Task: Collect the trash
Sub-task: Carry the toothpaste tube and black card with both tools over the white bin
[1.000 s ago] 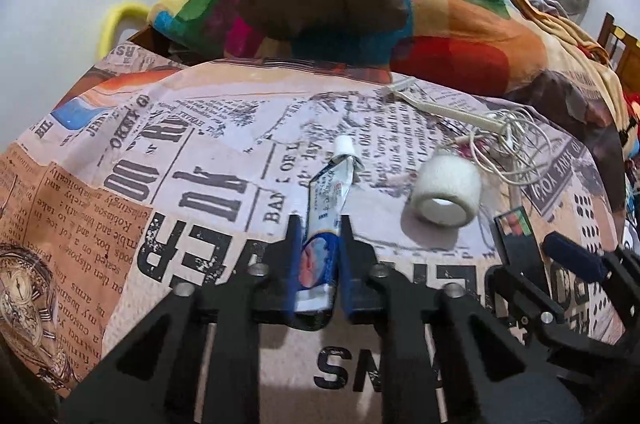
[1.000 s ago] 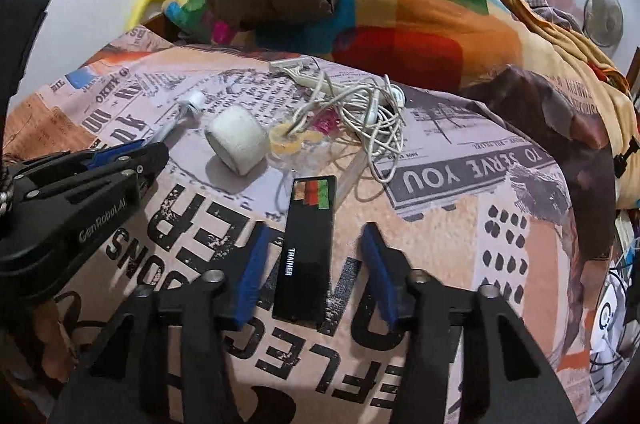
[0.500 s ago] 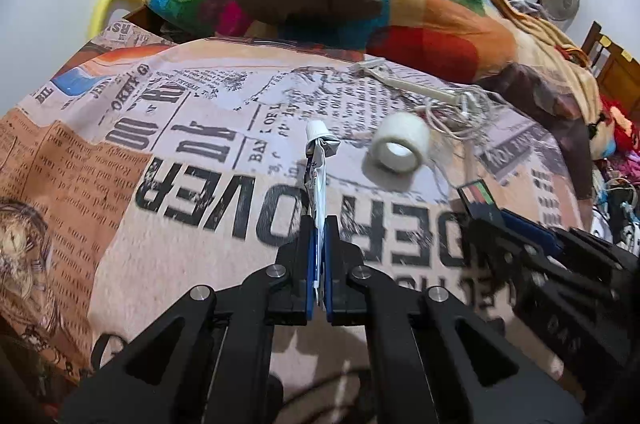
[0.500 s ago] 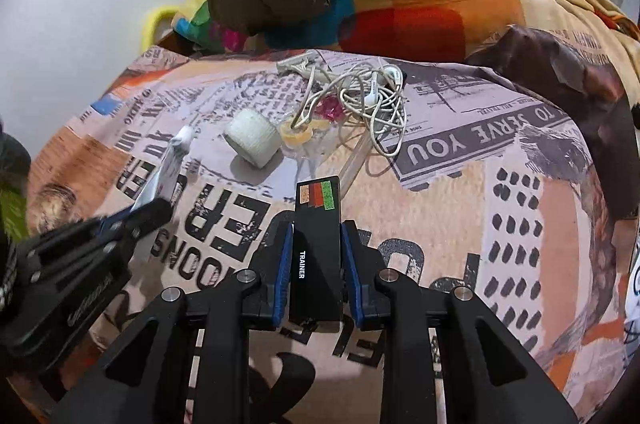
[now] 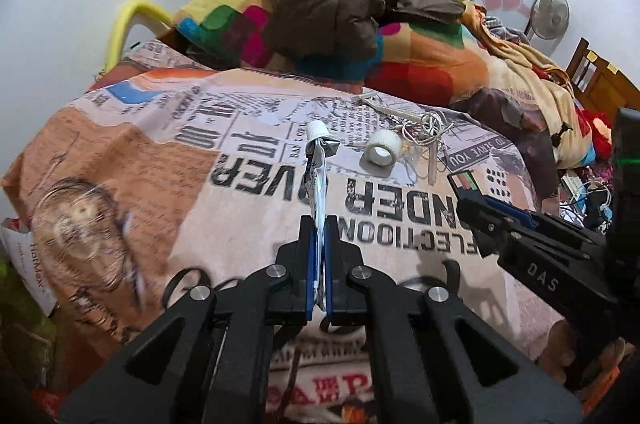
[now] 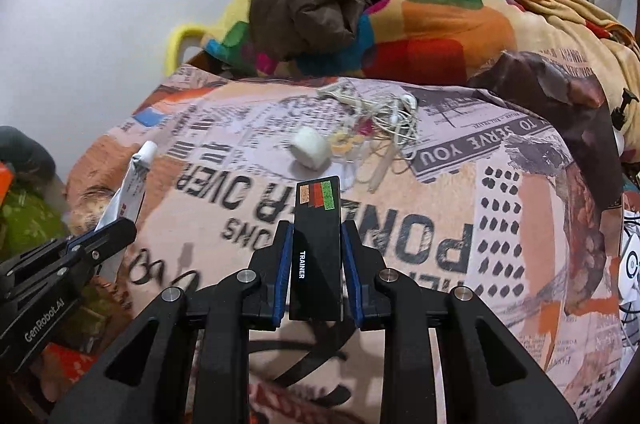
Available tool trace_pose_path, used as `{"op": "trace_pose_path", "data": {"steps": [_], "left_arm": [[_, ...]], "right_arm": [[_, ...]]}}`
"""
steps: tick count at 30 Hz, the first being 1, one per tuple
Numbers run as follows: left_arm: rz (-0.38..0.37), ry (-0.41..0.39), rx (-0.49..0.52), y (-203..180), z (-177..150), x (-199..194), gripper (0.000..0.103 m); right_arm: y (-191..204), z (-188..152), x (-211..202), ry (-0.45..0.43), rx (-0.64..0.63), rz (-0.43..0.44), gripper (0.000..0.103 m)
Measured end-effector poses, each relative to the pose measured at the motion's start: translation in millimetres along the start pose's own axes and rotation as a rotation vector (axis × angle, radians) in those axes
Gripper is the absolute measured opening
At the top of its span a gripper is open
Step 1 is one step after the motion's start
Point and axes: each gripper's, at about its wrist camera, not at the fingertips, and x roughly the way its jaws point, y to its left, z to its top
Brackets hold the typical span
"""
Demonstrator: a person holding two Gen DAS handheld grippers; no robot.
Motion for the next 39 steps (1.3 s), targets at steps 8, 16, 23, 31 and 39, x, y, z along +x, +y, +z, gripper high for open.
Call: {"op": "trace_pose_path", "data": {"steps": [8,16,23,31,39], "left_arm": [[0.055,-0.042,0.021,12,-20,-57,0.002],[0.084,-0.109,-0.007,36,-37,-117,0.002],[0.115,-0.166,-0.056,69,-54,-167,0.002],[0.176,-0.203,-0.139,120,-83,-218,0.002],[0.26,-0.2,-0.249,175,-126,-253,0.002]], "right_arm": [[34,-3,-42,-0.044,-0.018,0.068,0.022],[76,-4,-79,-0.085,-0.072,0.119,0.022],[125,-14,-106,-0.11,-0.148,0.168,0.022],[186,-35,-119,-0.1,-0.248,0.237,0.022],[245,-67,-113,-0.043,-0.364,0.306,0.022]]}}
